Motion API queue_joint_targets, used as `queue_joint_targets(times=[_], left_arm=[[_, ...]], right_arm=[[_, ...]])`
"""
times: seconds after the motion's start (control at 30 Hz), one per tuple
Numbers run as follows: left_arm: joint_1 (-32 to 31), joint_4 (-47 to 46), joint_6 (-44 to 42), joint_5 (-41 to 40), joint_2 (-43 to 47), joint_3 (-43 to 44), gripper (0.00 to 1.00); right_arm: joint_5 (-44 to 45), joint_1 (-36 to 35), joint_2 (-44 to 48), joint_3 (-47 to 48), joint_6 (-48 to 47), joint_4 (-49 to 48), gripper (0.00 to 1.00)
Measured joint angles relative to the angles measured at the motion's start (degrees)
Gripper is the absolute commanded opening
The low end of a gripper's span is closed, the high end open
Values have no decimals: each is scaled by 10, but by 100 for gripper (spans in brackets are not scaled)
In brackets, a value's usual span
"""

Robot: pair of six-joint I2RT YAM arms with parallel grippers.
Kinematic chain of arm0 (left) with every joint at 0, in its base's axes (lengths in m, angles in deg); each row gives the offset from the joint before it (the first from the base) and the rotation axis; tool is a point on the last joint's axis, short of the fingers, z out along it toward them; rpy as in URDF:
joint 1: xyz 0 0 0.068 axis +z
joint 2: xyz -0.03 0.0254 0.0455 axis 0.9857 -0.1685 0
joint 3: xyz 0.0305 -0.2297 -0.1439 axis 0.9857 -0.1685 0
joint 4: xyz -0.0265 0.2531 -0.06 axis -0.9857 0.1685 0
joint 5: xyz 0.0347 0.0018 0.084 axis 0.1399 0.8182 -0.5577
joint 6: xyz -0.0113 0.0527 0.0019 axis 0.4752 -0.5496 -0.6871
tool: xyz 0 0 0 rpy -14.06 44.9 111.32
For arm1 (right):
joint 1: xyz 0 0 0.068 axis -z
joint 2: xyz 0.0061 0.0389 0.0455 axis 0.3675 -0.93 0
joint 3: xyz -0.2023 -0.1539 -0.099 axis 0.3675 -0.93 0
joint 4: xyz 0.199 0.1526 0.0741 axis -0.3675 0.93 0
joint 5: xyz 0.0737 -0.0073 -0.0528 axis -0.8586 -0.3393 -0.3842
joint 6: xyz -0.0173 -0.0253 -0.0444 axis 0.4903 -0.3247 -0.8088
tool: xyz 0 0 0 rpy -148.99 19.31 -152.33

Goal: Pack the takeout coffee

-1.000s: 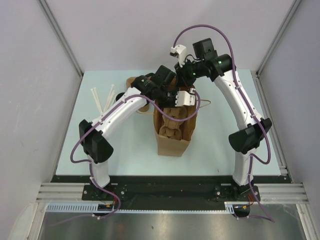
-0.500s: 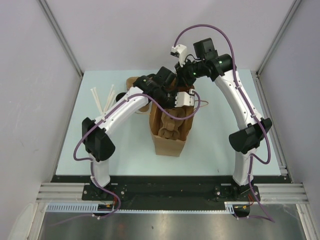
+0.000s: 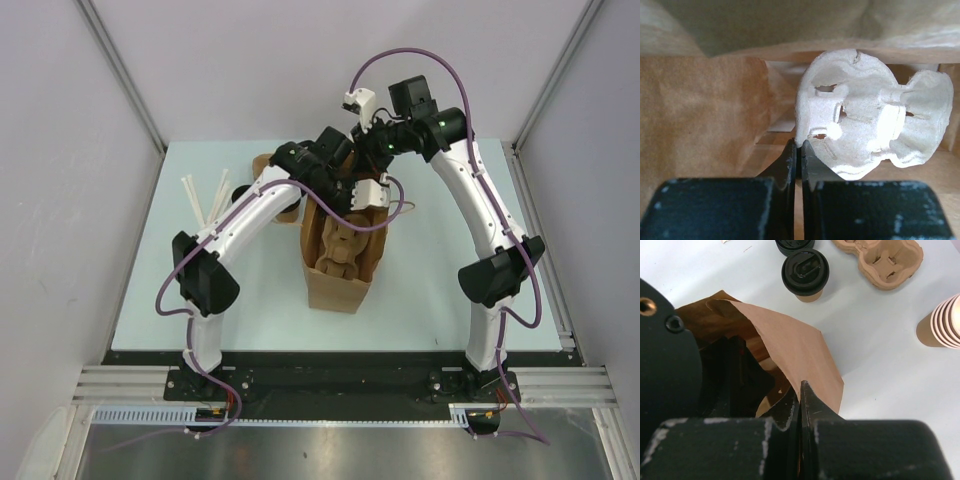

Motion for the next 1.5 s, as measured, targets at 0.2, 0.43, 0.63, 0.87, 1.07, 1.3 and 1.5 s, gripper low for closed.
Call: queue_joint_targets(times=[0.2,0.43,0.63,0.87,1.07,1.3,1.5], left_arm=[[2,23,0,9,-5,12,2],[5,35,1,10,-8,12,21],[8,33,9,9,-9,13,32],[9,10,16,7,-8,17,45],[8,-16,19,11,5,17,54],[7,-45,17,40,65,17,57],[7,-68,24,66,119,17,63]], right_arm=[[0,2,0,0,0,0,0],[0,2,-1,0,0,0,0],[0,2,-1,0,-1,-1,0],[0,2,-1,0,-1,-4,0],[-1,3,-2,0,-1,-8,0],[-1,7,-3,0,-1,-8,0],[1,12,-4,0,1,-8,0]])
